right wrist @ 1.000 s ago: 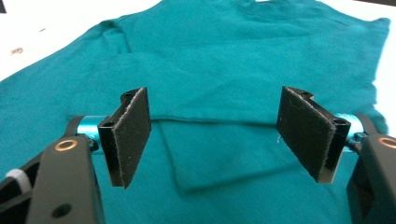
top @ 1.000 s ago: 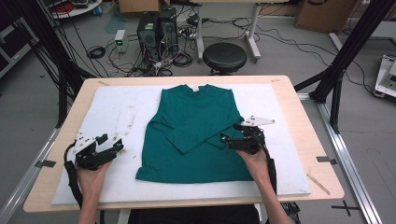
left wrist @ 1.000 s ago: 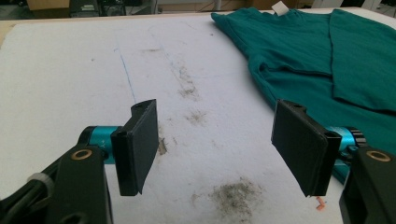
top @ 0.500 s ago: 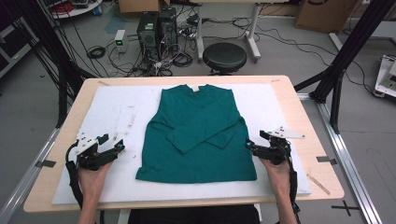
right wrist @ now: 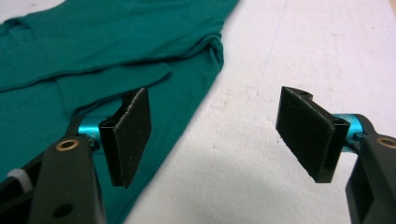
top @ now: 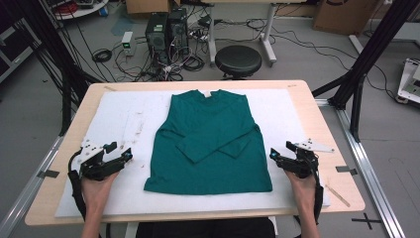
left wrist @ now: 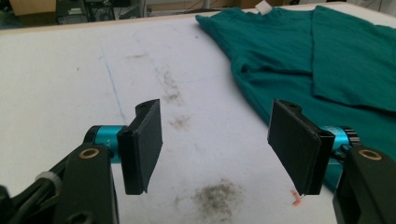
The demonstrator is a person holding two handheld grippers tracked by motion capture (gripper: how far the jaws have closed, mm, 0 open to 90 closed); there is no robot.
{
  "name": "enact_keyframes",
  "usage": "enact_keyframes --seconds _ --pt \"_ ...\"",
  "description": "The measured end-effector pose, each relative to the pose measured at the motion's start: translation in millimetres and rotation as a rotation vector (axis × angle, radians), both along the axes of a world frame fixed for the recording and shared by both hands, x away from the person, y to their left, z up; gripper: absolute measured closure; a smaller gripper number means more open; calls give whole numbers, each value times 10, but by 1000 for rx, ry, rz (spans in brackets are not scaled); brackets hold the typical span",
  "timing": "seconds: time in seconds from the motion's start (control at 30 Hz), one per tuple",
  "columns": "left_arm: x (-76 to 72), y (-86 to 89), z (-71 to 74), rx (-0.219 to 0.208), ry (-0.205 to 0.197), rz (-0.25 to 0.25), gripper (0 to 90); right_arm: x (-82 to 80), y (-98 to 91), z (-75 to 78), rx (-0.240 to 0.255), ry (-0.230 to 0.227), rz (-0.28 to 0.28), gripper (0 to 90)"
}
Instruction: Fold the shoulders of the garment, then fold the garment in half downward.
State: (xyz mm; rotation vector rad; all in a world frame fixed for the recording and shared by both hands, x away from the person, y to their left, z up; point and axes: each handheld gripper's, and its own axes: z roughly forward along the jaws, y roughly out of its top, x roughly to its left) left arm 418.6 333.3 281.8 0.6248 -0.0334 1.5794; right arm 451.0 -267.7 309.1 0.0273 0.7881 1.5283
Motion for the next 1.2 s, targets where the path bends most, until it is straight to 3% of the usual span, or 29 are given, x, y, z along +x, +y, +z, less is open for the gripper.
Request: enact_keyframes --seconds 0.1,0.23,0.5,0.63,0.9,1.07,1.2 --pt "-60 -36 -28 12 -23 0 353 14 23 5 -10 8 -2 272" --pt "-91 -93 -38 35 -24 -11 353 4 35 8 -18 6 0 272" --pt "-83 -304 3 93 19 9 354 6 60 19 -27 30 -20 274" --pt "-31 -440 49 109 77 46 364 20 112 32 -45 59 -48 296" --pt "156 -676 159 133 249 129 427 39 182 54 -85 110 -79 337" --pt "214 -785 196 111 283 179 432 40 199 59 -89 121 -86 341" --pt "212 -781 209 103 296 154 454 46 207 64 -91 134 -97 371"
